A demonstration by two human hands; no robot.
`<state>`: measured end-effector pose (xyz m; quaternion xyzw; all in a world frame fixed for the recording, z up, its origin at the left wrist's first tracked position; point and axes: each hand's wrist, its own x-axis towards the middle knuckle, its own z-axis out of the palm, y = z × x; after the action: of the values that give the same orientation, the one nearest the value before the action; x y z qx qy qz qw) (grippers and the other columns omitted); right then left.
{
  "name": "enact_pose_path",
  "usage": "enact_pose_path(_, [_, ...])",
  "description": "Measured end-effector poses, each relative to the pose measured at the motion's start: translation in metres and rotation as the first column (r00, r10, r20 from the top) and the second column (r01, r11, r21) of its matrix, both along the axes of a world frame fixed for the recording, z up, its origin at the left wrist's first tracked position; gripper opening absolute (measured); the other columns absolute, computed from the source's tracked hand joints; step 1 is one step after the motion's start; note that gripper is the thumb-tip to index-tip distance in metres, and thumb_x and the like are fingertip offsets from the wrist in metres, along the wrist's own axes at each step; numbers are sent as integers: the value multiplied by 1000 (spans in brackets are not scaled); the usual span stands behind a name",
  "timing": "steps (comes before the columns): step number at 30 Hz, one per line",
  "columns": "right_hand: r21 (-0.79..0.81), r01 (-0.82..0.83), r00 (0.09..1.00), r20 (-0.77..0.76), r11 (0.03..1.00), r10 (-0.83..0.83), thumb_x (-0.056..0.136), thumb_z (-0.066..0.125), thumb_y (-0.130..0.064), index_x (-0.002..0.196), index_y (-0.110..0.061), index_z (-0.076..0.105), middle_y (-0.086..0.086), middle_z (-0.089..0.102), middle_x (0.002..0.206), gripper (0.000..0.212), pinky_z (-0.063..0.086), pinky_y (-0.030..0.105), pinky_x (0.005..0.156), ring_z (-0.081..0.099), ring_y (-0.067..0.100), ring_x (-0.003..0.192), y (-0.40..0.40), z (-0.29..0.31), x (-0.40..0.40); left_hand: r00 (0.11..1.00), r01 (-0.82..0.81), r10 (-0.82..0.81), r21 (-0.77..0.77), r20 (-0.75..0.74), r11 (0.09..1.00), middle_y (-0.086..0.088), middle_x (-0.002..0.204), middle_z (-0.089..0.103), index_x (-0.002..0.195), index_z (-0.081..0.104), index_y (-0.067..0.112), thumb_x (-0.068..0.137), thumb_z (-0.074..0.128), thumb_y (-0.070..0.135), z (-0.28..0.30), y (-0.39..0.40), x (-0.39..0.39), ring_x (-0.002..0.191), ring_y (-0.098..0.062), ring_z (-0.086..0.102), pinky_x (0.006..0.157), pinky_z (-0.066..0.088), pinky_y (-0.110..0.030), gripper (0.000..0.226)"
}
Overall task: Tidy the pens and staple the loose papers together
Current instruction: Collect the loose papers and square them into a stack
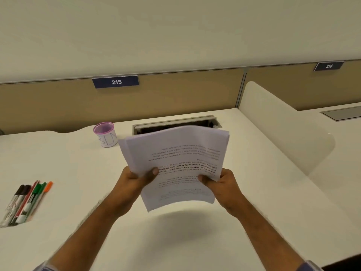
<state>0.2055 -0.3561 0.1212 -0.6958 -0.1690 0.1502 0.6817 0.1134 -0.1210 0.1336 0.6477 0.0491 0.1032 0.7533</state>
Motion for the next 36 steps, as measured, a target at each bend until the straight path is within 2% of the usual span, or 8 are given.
enact_pose_path(4, [-85,-5,1000,23,996,7,88,67,-6,97,-26,74,-3,76,98,23,59,36,84,71,15,93,-5,-21,-4,997,44,-40,51,-66,998,-10,119,72,120,68,17,74,78,26,-21,0,-4,109,-32,68,87,59,-43,49])
enact_pose_path(7, [-104,-31,999,-11,994,30,88,66,-6,99,-30,73,-9,76,101,28,58,30,85,70,9,96,-6,-32,-9,991,-1,10,66,-134,998,-5,119,73,117,71,18,71,79,35,-42,-1,-9,113,-31,67,88,58,-36,49])
enact_pose_path(12, [-67,7,1000,0,998,-7,91,62,-8,94,-31,74,-8,76,97,26,57,21,74,70,11,92,-7,-30,-11,992,-62,73,106,-105,992,-2,118,73,112,73,23,80,71,25,-45,-6,-13,107,-25,69,90,57,-40,32])
enact_pose_path(19, [-108,-11,998,-69,994,4,91,64,-10,99,-29,73,-10,76,100,23,56,20,79,70,7,96,-7,-47,-17,974,-115,137,127,-182,985,1,110,76,110,74,23,82,73,30,-53,-17,-16,104,-27,70,90,58,-43,29])
enact_pose_path(22, [-106,18,997,-77,994,-26,91,63,-10,102,-25,73,-10,76,99,21,57,22,80,69,5,94,-8,-50,-15,977,-110,137,165,-161,980,3,109,76,112,73,22,80,69,33,-50,-17,-16,101,-24,71,86,60,-39,33])
enact_pose_path(25, [-141,-31,996,-92,990,19,91,64,-13,107,-23,72,-8,76,103,21,57,28,86,70,8,97,-8,-56,-15,969,-105,130,129,-209,986,3,110,76,113,71,20,89,72,24,-54,-15,-15,102,-22,72,85,60,-36,25])
enact_pose_path(29, [-136,-10,995,-96,991,-3,91,64,-12,95,-33,71,-14,76,94,23,58,22,79,70,5,91,-5,-56,-17,959,-153,178,128,-219,980,1,109,77,114,71,17,92,66,17,-54,-16,-15,99,-23,73,82,61,-37,22])
enact_pose_path(36, [-149,-18,988,-153,989,-5,90,65,-12,95,-33,71,-12,76,95,22,59,25,77,72,10,91,-3,-59,-16,950,-145,174,130,-258,981,3,103,78,108,73,17,91,67,19,-55,-17,-10,94,-19,74,73,60,-27,18])
